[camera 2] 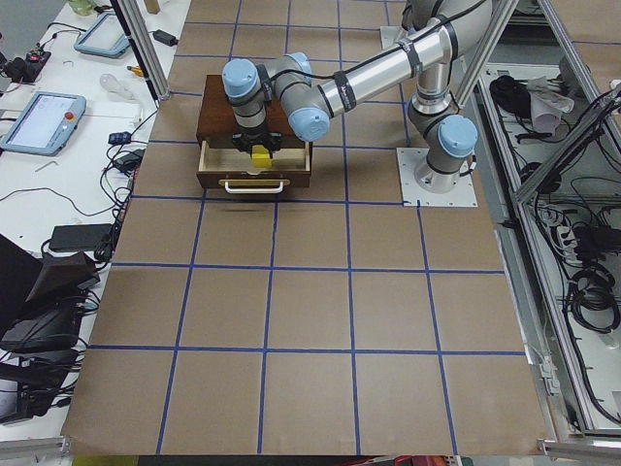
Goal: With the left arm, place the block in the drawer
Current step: 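Lower the cube into the drawer and open the left gripper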
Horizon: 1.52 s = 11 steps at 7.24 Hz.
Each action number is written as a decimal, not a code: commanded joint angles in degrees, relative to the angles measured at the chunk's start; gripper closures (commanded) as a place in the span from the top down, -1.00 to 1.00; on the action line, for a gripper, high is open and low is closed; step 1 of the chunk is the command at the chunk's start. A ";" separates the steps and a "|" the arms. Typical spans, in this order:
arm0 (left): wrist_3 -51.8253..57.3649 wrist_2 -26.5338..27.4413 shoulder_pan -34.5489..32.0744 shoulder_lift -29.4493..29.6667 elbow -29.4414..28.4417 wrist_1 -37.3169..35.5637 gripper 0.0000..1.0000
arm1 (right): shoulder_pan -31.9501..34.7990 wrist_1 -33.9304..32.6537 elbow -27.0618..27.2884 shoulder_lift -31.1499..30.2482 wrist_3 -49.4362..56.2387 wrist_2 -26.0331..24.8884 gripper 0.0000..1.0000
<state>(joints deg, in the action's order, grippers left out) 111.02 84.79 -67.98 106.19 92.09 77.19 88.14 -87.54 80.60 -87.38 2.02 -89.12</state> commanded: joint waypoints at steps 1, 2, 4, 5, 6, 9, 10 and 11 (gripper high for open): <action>-0.36 -0.15 -0.05 0.33 1.59 -2.03 -0.18 | 0.01 0.00 0.00 -0.07 0.00 -0.08 1.00; -3.41 -0.15 -0.05 0.69 2.13 -2.56 0.00 | -0.07 0.00 0.00 -0.07 0.00 -0.08 1.00; -6.87 0.02 -0.05 0.95 2.22 -2.65 0.26 | -0.07 0.00 0.00 0.01 0.00 0.00 1.00; -6.78 0.02 -0.05 0.95 2.13 -2.74 0.49 | 0.01 0.00 0.00 0.01 0.00 0.00 1.00; -6.61 0.02 -0.05 0.95 2.13 -3.18 0.59 | 0.01 0.00 0.00 0.01 0.00 -0.08 1.00; -8.52 0.20 -0.83 -1.58 -0.58 -2.41 1.00 | 0.01 0.00 0.00 0.01 0.00 -0.08 1.00; -12.63 0.02 -0.84 -3.25 -2.94 1.52 1.00 | 0.01 0.00 0.00 0.01 0.00 -0.08 1.00; -16.58 -0.07 -0.93 -4.75 -4.79 4.43 1.00 | 0.01 0.00 0.00 0.01 0.00 -0.08 1.00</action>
<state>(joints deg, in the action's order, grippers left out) 98.97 84.85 -68.75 103.34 89.71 77.96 88.14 -87.54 80.60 -87.38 2.02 -89.20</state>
